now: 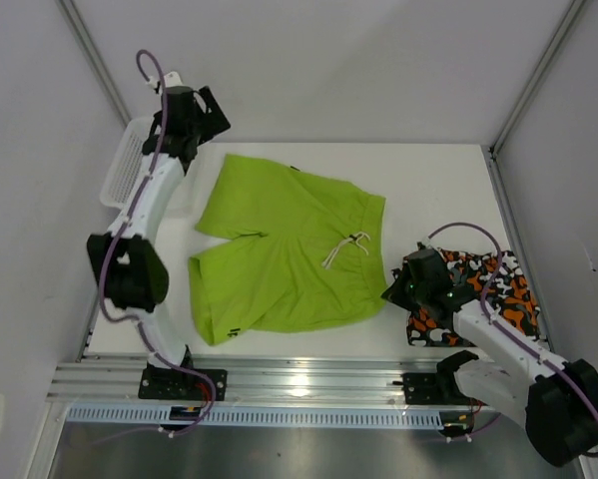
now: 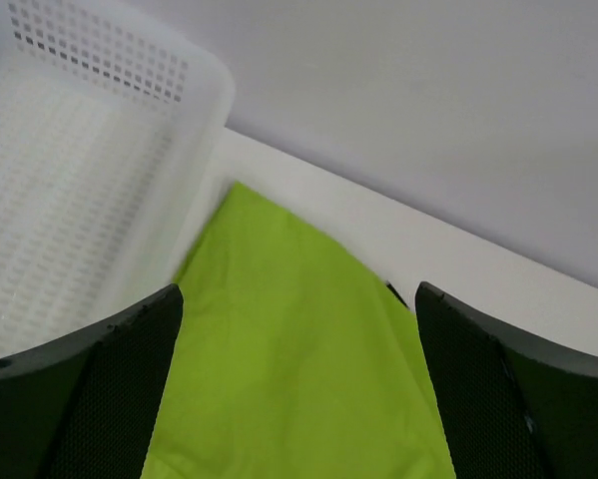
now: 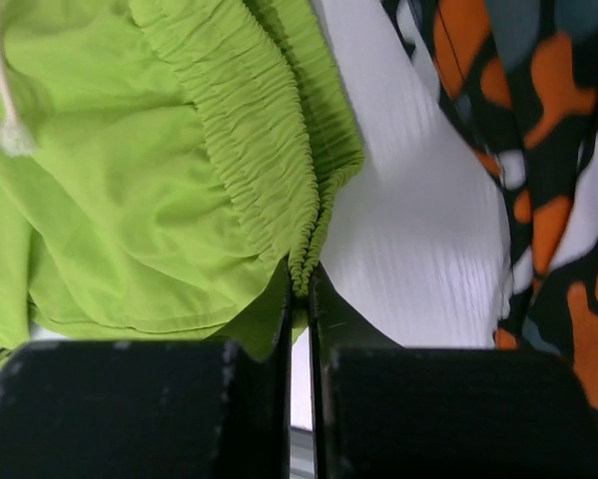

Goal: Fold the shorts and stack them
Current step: Flatten the shorts out

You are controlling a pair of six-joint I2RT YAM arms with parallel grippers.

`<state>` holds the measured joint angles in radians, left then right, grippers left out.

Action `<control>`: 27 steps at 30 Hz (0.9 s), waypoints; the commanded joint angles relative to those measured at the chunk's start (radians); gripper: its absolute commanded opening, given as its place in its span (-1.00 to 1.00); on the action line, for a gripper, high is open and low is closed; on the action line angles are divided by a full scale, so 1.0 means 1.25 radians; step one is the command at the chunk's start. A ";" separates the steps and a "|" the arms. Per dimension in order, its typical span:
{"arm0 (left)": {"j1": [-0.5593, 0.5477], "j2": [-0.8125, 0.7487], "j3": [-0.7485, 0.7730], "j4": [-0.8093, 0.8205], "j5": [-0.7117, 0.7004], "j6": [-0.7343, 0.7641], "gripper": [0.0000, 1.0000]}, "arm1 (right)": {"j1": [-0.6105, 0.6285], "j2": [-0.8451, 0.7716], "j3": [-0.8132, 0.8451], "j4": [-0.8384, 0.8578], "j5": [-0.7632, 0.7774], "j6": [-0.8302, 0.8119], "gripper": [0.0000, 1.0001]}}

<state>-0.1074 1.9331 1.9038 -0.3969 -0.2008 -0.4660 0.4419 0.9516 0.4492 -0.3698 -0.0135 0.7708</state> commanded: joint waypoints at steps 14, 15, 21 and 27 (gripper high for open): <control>-0.017 -0.728 -0.941 0.087 0.028 -0.204 0.89 | -0.164 0.268 0.243 0.116 0.023 -0.135 -1.00; -0.016 -0.760 -0.973 0.083 0.031 -0.216 0.86 | -0.169 0.283 0.250 0.112 0.023 -0.150 -1.00; -0.017 -0.794 -1.090 0.119 0.064 -0.216 0.59 | -0.203 0.298 0.255 0.112 0.027 -0.180 -1.00; -0.017 -0.715 -1.101 0.189 0.086 -0.210 0.18 | -0.210 0.294 0.247 0.117 0.021 -0.185 -1.00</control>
<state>-0.1268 1.0050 0.5346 -0.2569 -0.1215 -0.7185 0.1852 1.3186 0.7429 -0.2543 0.0063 0.5667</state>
